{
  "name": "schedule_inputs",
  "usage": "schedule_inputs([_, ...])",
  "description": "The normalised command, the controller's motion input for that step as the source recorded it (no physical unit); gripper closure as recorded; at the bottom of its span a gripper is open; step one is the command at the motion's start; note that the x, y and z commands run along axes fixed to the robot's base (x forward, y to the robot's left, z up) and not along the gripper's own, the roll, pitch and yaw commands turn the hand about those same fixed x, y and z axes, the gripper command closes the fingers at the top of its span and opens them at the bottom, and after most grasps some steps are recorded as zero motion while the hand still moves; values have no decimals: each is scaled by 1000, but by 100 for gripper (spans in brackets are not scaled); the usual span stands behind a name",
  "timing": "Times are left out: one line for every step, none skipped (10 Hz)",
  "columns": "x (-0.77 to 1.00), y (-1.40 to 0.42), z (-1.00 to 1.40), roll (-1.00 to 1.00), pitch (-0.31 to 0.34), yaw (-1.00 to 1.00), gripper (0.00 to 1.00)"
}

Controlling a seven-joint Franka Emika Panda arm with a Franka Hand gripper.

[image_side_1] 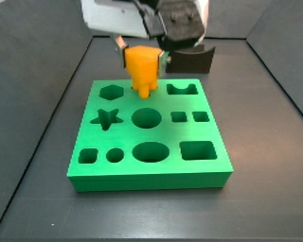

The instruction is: Insert the 3 prong object.

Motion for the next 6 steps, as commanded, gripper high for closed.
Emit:
schedule_inputs([89,34,-420,50,0,0,100])
schedule_inputs([29,46,-346,57,0,0,100])
schedule_inputs([0,11,-309,66,0,0,100])
schedule_inputs([0,0,-263,73,0,0,100])
schedule_inputs([0,40,-26,-39,-6,-9,100])
schedule_inputs([0,0,0,0,0,0,100])
